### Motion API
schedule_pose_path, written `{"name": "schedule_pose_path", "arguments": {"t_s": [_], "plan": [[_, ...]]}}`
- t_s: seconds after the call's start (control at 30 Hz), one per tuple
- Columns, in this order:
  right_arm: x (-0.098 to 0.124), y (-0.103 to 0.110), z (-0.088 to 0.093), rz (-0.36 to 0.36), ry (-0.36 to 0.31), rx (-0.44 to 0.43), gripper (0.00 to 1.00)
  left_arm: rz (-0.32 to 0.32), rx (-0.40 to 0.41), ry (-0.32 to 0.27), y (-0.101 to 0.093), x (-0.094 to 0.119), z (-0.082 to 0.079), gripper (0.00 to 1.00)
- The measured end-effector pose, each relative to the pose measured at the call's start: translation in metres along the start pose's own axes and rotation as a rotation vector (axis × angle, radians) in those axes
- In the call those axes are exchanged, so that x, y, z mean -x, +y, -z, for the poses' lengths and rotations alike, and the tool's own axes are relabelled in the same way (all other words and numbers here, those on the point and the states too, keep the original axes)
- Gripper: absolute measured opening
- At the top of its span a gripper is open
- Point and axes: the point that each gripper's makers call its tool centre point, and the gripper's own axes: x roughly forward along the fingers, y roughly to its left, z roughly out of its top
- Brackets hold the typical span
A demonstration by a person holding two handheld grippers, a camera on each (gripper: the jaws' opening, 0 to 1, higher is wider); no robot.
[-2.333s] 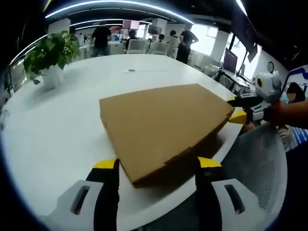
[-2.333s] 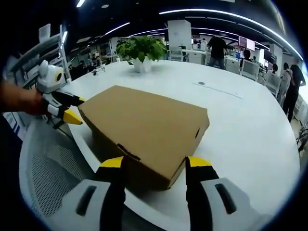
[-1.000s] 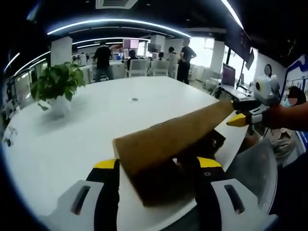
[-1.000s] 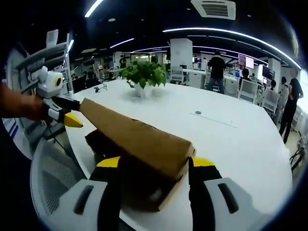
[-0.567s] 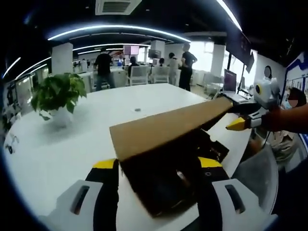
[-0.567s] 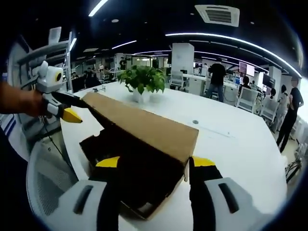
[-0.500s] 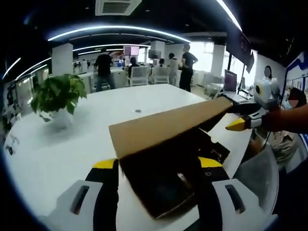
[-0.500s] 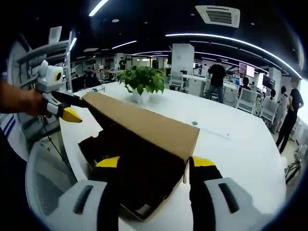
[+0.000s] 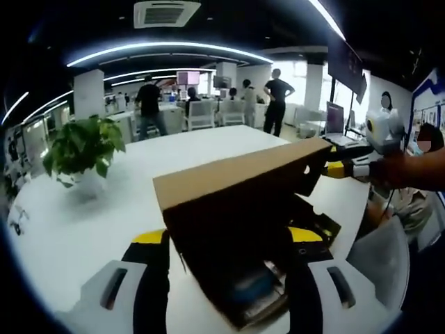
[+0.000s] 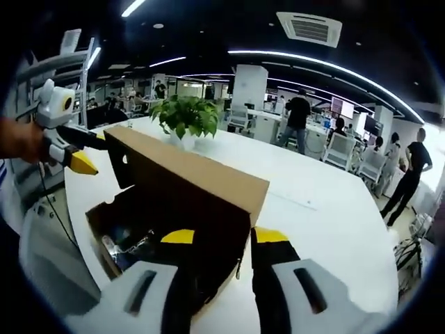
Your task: Operate the shoe box by opening the lid, removing the specified soft item, and placing it in the target area until the item is outside and the box remains undamaged.
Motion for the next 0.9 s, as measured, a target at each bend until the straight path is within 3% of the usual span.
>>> {"name": "schedule_pose_path", "arguments": {"t_s": [0.4, 0.9], "plan": [[-0.009, -0.023, -0.004, 0.091, 0.017, -0.019, 0.02, -0.001, -0.005, -0.007, 0.006, -0.011, -0.007, 0.70], [-0.017, -0.031, -0.008, 0.121, 0.025, -0.012, 0.00, 0.000, -0.003, -0.006, 0.014, -0.019, -0.011, 0.68]]}}
